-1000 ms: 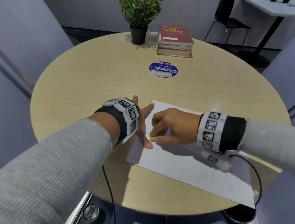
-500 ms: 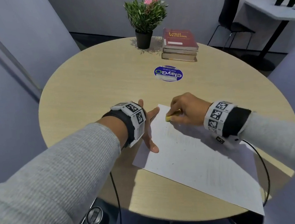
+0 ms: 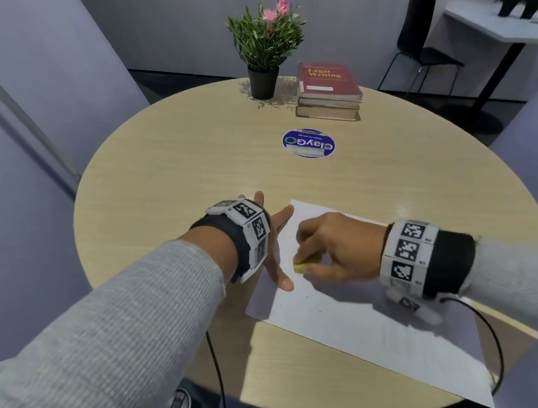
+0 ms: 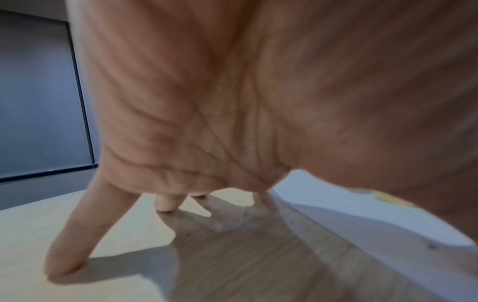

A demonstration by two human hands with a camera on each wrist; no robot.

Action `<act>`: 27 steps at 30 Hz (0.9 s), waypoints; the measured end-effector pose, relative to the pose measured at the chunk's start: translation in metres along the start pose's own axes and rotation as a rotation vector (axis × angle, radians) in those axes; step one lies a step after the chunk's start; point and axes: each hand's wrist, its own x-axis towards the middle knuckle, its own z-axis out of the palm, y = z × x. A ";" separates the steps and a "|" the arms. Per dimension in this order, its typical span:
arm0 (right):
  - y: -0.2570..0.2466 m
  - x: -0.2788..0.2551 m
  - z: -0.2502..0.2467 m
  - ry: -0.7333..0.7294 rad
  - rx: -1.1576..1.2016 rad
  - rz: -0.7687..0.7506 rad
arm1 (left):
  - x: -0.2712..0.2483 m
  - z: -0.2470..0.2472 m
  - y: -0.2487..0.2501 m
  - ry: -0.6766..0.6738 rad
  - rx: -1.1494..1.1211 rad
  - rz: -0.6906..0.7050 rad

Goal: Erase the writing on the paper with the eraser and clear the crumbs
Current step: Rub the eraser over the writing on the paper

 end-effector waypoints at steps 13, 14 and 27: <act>0.004 0.007 0.001 -0.020 0.000 -0.015 | -0.002 -0.003 0.001 -0.013 0.004 0.000; 0.014 0.010 -0.005 0.004 -0.011 0.023 | -0.004 -0.003 0.001 -0.009 0.012 0.003; 0.039 0.016 -0.013 0.101 -0.028 0.153 | -0.003 -0.001 -0.001 0.000 -0.004 0.011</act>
